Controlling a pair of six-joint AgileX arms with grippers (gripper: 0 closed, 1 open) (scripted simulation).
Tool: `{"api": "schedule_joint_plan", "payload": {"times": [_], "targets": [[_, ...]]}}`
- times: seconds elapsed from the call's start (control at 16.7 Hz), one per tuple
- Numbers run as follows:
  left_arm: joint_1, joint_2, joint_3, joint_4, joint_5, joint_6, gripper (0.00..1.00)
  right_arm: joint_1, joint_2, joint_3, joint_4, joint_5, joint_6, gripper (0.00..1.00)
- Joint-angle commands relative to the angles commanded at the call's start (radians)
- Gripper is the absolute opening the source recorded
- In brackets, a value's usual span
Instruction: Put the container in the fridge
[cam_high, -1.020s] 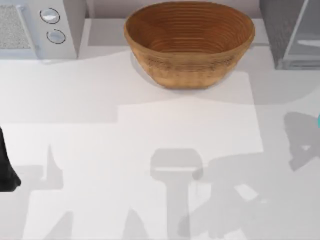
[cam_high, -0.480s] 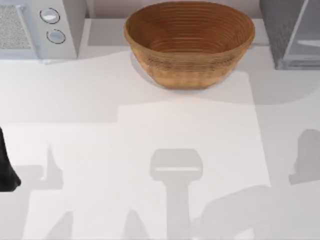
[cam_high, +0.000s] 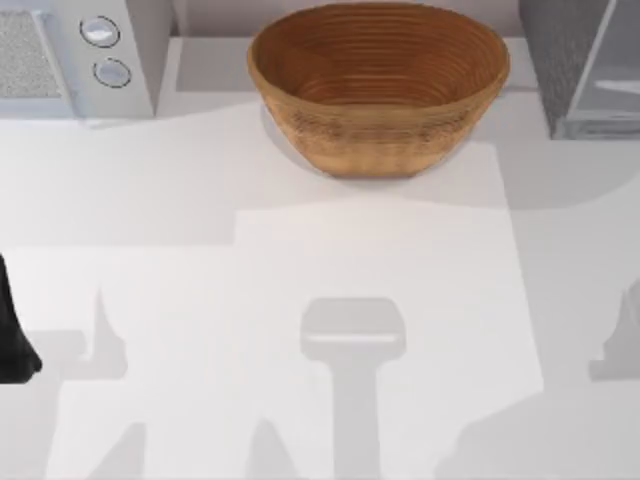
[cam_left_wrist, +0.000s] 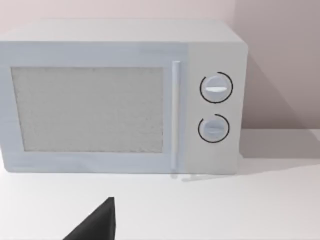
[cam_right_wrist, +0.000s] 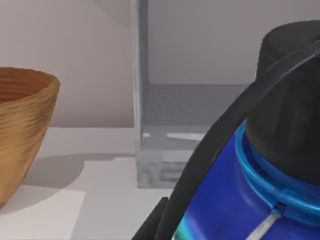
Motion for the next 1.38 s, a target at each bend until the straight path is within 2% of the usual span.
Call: {"api": "schedule_joint_plan", "payload": {"times": [0.36, 0.66, 0.9, 1.38], "targets": [[0.000, 0.000, 0.000, 0.000, 0.000, 0.000, 1.00, -0.005, 0.014, 0.009, 0.010, -0.004, 0.001, 0.01], [0.000, 0.000, 0.000, 0.000, 0.000, 0.000, 1.00, -0.042, 0.224, 0.140, 0.161, -0.038, 0.003, 0.01], [0.000, 0.000, 0.000, 0.000, 0.000, 0.000, 1.00, -0.091, 0.579, 0.316, 0.363, -0.086, 0.007, 0.01], [0.000, 0.000, 0.000, 0.000, 0.000, 0.000, 1.00, -0.204, 1.541, 0.711, 0.817, -0.188, 0.015, 0.01]]}}
